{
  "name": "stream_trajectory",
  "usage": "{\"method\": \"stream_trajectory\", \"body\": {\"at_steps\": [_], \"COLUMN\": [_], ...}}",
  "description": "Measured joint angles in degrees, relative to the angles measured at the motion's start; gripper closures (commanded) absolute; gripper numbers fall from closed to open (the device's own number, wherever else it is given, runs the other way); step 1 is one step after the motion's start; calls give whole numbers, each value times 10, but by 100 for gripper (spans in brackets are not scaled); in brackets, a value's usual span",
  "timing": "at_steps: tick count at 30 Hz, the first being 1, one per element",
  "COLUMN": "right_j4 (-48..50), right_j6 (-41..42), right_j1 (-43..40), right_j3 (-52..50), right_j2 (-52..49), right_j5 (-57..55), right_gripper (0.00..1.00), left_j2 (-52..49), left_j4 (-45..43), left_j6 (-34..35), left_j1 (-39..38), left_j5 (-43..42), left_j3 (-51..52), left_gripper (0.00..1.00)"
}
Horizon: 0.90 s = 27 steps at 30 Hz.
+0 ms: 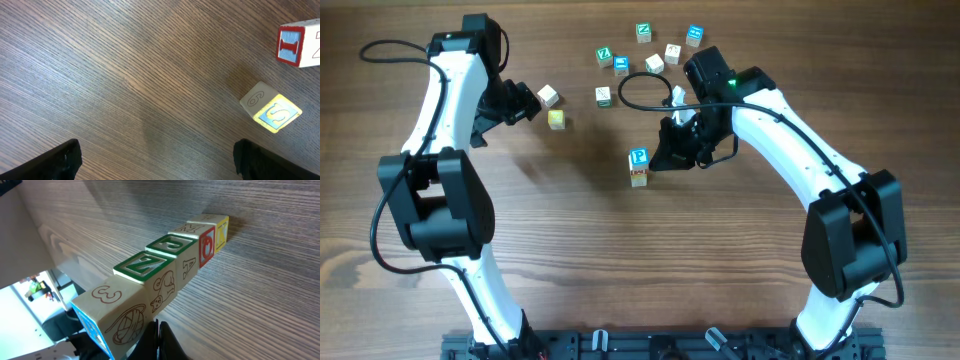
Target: Form a tower
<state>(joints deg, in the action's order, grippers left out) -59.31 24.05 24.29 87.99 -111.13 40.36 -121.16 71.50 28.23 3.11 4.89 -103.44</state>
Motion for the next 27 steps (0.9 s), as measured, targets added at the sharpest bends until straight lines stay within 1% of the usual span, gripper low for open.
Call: {"method": "stream_trajectory", "body": {"at_steps": [24,27], "right_j4": [11,12], "right_j6": [19,19], "right_j1": [0,0], "right_j3": [0,0], "right_j2": [0,0], "right_j5": [3,-28], "right_gripper": [96,95], "left_j2": [0,0], "left_j4": [0,0], "left_j6": [0,0], "left_j1": [0,0], "left_j5": [0,0], "left_j3": [0,0], "left_gripper": [0,0]}}
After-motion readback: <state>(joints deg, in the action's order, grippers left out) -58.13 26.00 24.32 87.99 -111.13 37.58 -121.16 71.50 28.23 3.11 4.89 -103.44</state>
